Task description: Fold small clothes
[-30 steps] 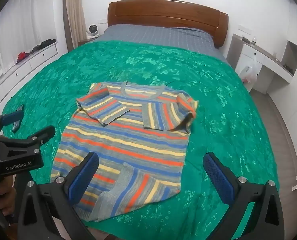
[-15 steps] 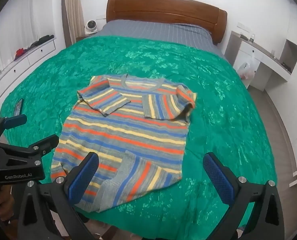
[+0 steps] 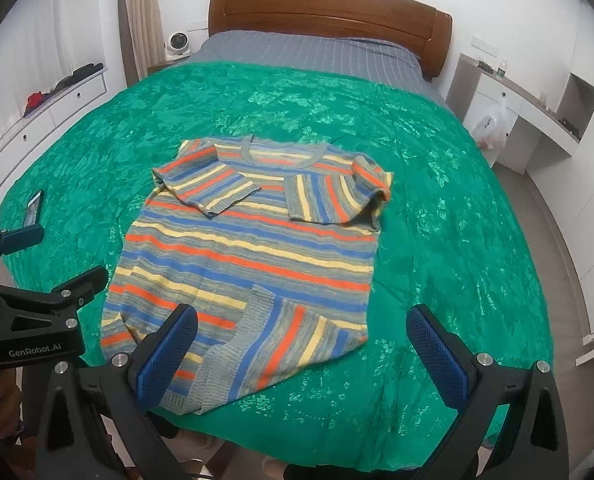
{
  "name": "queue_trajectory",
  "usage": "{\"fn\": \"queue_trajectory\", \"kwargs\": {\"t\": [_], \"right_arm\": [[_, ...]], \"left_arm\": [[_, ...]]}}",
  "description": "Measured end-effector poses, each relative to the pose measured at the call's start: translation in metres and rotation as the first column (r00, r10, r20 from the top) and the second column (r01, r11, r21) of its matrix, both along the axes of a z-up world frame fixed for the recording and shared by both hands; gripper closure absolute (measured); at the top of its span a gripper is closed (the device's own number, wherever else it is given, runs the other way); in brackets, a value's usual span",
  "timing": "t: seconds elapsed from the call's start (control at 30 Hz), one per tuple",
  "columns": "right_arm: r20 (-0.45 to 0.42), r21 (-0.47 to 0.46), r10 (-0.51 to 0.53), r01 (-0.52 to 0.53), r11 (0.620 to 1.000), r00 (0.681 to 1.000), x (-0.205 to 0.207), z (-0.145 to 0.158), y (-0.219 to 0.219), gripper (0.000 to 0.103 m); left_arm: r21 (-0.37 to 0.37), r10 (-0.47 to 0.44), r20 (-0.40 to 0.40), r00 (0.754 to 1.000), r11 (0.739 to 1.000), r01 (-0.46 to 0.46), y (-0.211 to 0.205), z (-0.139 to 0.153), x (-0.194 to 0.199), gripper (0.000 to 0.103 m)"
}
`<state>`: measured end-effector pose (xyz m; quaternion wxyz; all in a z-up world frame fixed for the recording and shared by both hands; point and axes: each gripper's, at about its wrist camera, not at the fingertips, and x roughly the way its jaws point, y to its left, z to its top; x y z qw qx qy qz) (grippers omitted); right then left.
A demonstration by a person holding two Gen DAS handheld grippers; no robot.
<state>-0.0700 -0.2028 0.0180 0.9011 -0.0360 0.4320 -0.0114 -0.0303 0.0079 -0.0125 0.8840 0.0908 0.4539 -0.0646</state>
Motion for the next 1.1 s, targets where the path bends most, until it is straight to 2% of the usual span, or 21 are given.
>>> {"fn": "queue_trajectory", "kwargs": {"t": [0.3,0.73,1.1], "right_arm": [[-0.009,0.001,-0.023,0.023,1.000,1.000,0.000,0.003,-0.003,0.000],[-0.035,0.011,0.006,-0.005,1.000,0.999,0.000,-0.005,0.006,0.000],[-0.054,0.011,0.027,-0.026,1.000,0.998,-0.003,-0.010,0.011,0.000]], "left_arm": [[-0.032,-0.003,0.004,1.000,0.999,0.004,0.005,0.002,-0.002,0.000],[-0.072,-0.012,-0.026,1.000,0.997,0.010,0.011,-0.006,-0.007,0.000],[-0.070,-0.017,-0.023,1.000,0.997,0.016,0.009,-0.005,-0.011,0.000]]}}
